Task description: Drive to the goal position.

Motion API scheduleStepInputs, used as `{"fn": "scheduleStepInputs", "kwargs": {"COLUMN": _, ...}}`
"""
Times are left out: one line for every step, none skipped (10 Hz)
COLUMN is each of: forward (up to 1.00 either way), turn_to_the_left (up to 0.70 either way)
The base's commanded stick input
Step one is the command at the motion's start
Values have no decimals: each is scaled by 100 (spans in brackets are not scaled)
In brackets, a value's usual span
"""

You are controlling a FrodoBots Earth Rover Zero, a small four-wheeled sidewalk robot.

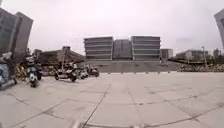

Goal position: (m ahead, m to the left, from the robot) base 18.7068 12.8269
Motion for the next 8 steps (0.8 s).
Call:
{"fn": "scheduleStepInputs", "kwargs": {"forward": 70, "turn_to_the_left": 0}}
{"fn": "scheduleStepInputs", "kwargs": {"forward": 70, "turn_to_the_left": 0}}
{"fn": "scheduleStepInputs", "kwargs": {"forward": 70, "turn_to_the_left": 0}}
{"fn": "scheduleStepInputs", "kwargs": {"forward": 70, "turn_to_the_left": 0}}
{"fn": "scheduleStepInputs", "kwargs": {"forward": 70, "turn_to_the_left": 0}}
{"fn": "scheduleStepInputs", "kwargs": {"forward": 70, "turn_to_the_left": 0}}
{"fn": "scheduleStepInputs", "kwargs": {"forward": 70, "turn_to_the_left": 0}}
{"fn": "scheduleStepInputs", "kwargs": {"forward": 70, "turn_to_the_left": 0}}
